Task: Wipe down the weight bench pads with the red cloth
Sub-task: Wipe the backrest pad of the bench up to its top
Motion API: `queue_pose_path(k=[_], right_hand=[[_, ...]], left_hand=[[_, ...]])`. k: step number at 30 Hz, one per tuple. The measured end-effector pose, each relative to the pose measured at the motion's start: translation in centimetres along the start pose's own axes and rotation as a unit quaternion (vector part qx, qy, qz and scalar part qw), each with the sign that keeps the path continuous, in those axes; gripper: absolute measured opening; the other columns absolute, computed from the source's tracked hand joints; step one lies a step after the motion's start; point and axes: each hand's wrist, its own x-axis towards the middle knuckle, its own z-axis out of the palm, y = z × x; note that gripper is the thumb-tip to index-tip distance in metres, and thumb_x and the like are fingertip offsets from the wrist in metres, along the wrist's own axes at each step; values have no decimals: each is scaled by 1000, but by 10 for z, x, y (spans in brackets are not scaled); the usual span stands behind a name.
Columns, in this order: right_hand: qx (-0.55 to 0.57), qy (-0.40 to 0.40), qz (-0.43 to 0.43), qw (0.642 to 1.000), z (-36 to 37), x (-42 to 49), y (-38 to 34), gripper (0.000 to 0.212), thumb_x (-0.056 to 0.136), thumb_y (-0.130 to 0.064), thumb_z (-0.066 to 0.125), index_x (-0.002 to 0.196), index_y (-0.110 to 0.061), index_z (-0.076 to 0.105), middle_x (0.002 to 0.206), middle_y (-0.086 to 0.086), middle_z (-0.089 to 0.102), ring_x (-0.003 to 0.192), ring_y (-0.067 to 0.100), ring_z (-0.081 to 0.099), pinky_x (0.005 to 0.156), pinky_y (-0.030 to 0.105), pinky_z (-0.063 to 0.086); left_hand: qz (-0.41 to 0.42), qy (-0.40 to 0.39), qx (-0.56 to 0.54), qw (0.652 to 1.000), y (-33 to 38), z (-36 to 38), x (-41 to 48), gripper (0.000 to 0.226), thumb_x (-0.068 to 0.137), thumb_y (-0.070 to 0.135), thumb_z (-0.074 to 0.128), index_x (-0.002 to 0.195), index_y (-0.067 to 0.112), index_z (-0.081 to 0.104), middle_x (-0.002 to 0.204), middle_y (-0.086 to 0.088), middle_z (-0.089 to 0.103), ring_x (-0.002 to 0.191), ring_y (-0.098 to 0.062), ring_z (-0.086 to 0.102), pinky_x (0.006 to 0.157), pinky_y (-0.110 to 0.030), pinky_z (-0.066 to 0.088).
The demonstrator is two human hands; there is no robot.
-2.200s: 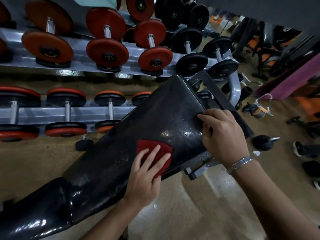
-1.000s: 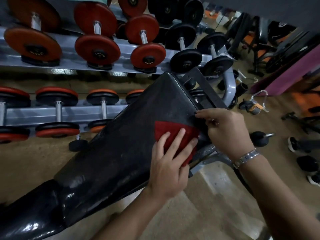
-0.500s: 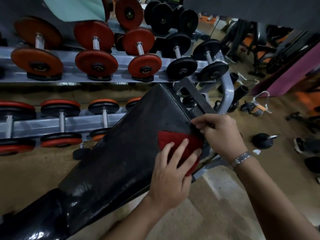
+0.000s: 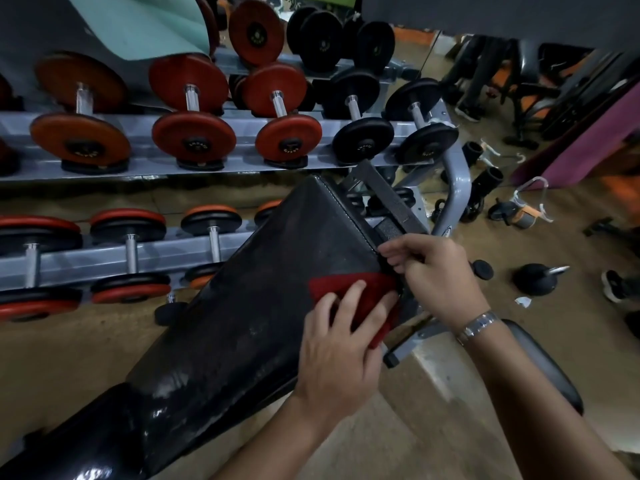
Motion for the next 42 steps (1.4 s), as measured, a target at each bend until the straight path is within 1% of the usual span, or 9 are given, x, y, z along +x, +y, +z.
queue_pose_path(k=[4, 7, 11, 16, 22, 29, 35, 40, 42], right_hand=[[0, 2, 7, 1000, 1, 0, 2, 50, 82, 9, 46, 95, -27, 78, 93, -14, 74, 92, 0, 67, 85, 18, 55], [-14, 6, 9, 1000, 0, 0, 0, 47, 84, 6, 48, 101, -27, 78, 97, -14, 73, 95, -6, 63, 79, 5, 48], [12, 5, 7, 1000, 3, -1, 0, 52, 80, 12, 44, 107, -20, 76, 96, -12, 74, 92, -2, 67, 92, 26, 57], [-5, 29, -11, 999, 6, -5, -2, 43, 85, 6, 52, 102, -24, 77, 94, -16, 73, 92, -4, 66, 91, 23, 55], [32, 28, 25, 999, 3, 1, -1, 42, 90, 3, 48, 99, -26, 76, 93, -13, 74, 86, 2, 69, 84, 32, 60], [31, 33, 29, 999, 8, -1, -3, 44, 86, 3, 47, 99, -27, 76, 92, -13, 74, 90, 3, 69, 87, 34, 59], [32, 30, 45, 998, 5, 2, -3, 44, 86, 5, 48, 104, -25, 74, 92, -12, 74, 90, 5, 69, 88, 38, 59], [46, 36, 52, 997, 9, 0, -3, 45, 85, 5, 45, 100, -26, 74, 90, -13, 74, 90, 6, 69, 87, 38, 59], [34, 37, 48, 998, 9, 0, -4, 44, 84, 4, 45, 100, -26, 74, 89, -14, 73, 87, 5, 68, 86, 37, 59]], left_hand=[[-72, 18, -6, 997, 15, -7, 24, 60, 87, 33, 47, 147, 38, 51, 150, 0, 47, 119, -24, 46, 96, -43, 45], [-52, 19, -16, 998, 29, -6, 37, 60, 86, 32, 46, 145, 34, 54, 155, 0, 44, 122, -26, 45, 96, -42, 43], [47, 22, -27, 998, -12, -3, 2, 58, 85, 27, 52, 143, 37, 56, 154, 5, 46, 124, -23, 44, 100, -40, 45], [-72, 57, -81, 993, -35, -13, 26, 58, 89, 25, 43, 143, 39, 56, 158, 11, 43, 127, -21, 41, 110, -41, 38], [23, 36, -97, 994, -29, -13, 27, 56, 85, 19, 48, 136, 32, 64, 155, 11, 47, 130, -22, 43, 110, -46, 38], [-98, 78, -126, 984, -41, -17, 50, 56, 88, 22, 44, 139, 38, 62, 158, 14, 45, 129, -18, 39, 114, -43, 35], [41, 41, -113, 992, -38, -18, 31, 56, 81, 17, 49, 132, 30, 68, 154, 11, 51, 126, -26, 47, 108, -47, 40], [-83, 75, -119, 987, -62, -30, 63, 54, 86, 22, 41, 131, 32, 69, 151, 10, 54, 124, -22, 43, 110, -47, 39], [-60, 62, -130, 988, -44, -31, 83, 52, 87, 23, 41, 129, 29, 71, 150, 9, 55, 126, -22, 42, 111, -46, 37]])
